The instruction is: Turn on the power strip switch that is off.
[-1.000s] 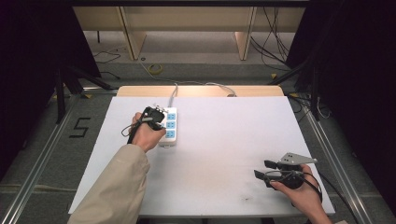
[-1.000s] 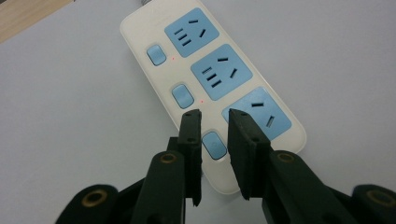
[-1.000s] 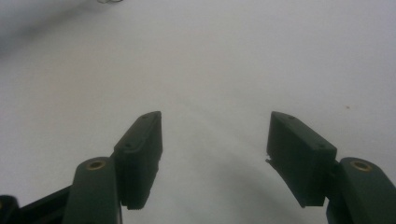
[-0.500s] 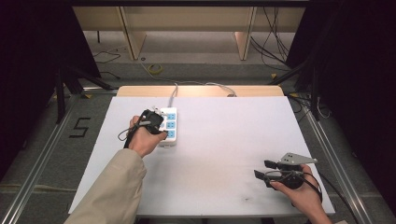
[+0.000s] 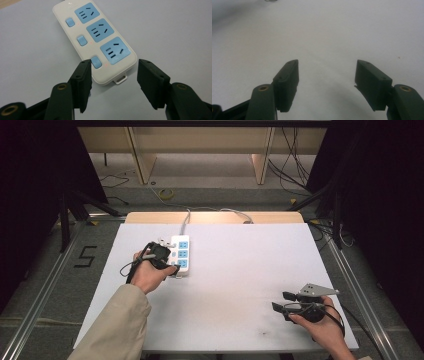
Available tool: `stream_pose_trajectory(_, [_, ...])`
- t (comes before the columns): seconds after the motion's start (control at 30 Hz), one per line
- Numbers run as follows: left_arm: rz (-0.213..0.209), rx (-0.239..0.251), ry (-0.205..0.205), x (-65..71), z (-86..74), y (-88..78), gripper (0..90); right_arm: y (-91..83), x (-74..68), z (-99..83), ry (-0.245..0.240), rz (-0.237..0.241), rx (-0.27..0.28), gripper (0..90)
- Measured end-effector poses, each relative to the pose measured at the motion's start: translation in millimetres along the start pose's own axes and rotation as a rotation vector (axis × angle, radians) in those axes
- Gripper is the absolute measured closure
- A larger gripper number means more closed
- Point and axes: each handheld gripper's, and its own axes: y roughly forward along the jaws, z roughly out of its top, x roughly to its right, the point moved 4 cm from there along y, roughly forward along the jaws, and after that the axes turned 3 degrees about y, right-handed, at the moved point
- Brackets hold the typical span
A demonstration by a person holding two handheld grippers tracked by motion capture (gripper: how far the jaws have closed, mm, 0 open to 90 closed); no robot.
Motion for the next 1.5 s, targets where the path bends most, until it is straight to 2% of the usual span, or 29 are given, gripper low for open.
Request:
stream_pose_trajectory(0.2, [-0.016,0.022,0.020,3.5,-5.7,-6.0,40.1,0.1,-0.1,0.2,-0.002,0.001,0.002,36.8])
stream_pose_trajectory(0.27, [-0.039,0.029,0.062,7.2,-10.8,-8.8,37.9,0.1,-0.6,0.3,-0.001,0.002,0.002,36.8])
stream_pose_trajectory(0.37, [-0.054,0.041,0.072,10.3,-16.7,-11.8,36.9,0.3,-0.4,0.1,-0.002,0.002,0.001,36.8])
stream_pose_trajectory(0.67, [-0.056,0.074,0.134,18.8,-34.6,-14.7,31.9,0.4,-0.8,0.3,0.001,0.006,0.002,36.8])
stream_pose_trajectory(1.0, [-0.056,0.108,0.143,23.4,-55.0,-18.5,27.4,0.1,-1.2,0.4,0.000,0.009,0.004,36.5])
stream_pose_trajectory(1.17, [-0.055,0.124,0.132,24.2,-66.3,-20.4,26.9,0.3,-1.5,0.4,-0.003,0.010,0.003,36.4])
stream_pose_trajectory(1.27, [-0.056,0.125,0.144,24.4,-73.7,-21.3,26.7,-0.1,-1.5,0.4,-0.005,0.010,0.003,36.4])
stream_pose_trajectory(1.5, [-0.055,0.141,0.143,22.4,-87.6,-27.2,26.7,-0.3,-1.6,0.5,-0.005,0.012,0.004,36.3])
